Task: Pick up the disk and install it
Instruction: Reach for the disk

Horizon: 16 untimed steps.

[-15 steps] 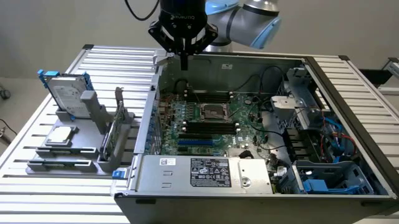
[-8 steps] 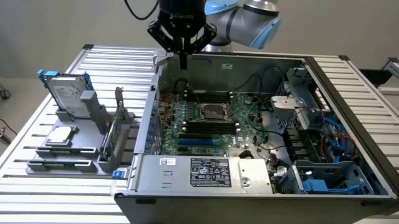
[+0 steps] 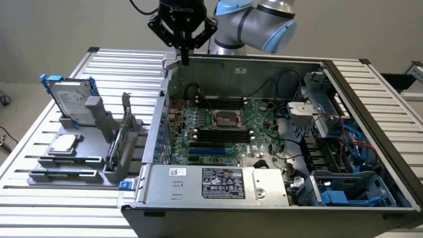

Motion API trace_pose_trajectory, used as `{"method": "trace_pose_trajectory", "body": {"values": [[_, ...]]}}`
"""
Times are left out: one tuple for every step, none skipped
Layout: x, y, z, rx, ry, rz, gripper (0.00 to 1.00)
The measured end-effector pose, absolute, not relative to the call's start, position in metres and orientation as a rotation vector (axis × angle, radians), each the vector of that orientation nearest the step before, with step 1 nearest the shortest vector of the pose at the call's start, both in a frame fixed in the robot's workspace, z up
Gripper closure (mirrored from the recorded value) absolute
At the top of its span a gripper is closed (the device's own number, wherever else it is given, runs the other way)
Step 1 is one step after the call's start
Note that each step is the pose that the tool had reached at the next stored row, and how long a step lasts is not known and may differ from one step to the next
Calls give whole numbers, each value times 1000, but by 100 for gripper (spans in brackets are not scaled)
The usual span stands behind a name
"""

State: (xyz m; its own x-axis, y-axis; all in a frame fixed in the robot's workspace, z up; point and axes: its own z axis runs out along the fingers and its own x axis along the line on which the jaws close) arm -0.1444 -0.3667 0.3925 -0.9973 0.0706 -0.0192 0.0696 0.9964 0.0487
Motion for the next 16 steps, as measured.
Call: {"method": "trace_pose_trajectory", "body": {"values": [[-149,-365,392,109,3118,75,89],[-154,-363,392,109,3118,75,89],[-158,-361,392,109,3118,75,89],[-163,-360,392,109,3118,75,89],[-167,-358,392,110,3118,75,89],[-172,-356,392,109,3118,75,89],[-176,-355,392,109,3118,75,89],[-181,-353,392,109,3118,75,89],[-185,-352,391,109,3118,75,89],[-190,-350,391,109,3118,75,89],[-194,-349,391,109,3118,75,89],[-199,-348,391,109,3118,75,89],[-203,-346,390,109,3118,75,89],[-208,-345,390,109,3118,75,89],[-213,-344,390,109,3118,75,89],[-217,-342,390,109,3118,75,89]]}}
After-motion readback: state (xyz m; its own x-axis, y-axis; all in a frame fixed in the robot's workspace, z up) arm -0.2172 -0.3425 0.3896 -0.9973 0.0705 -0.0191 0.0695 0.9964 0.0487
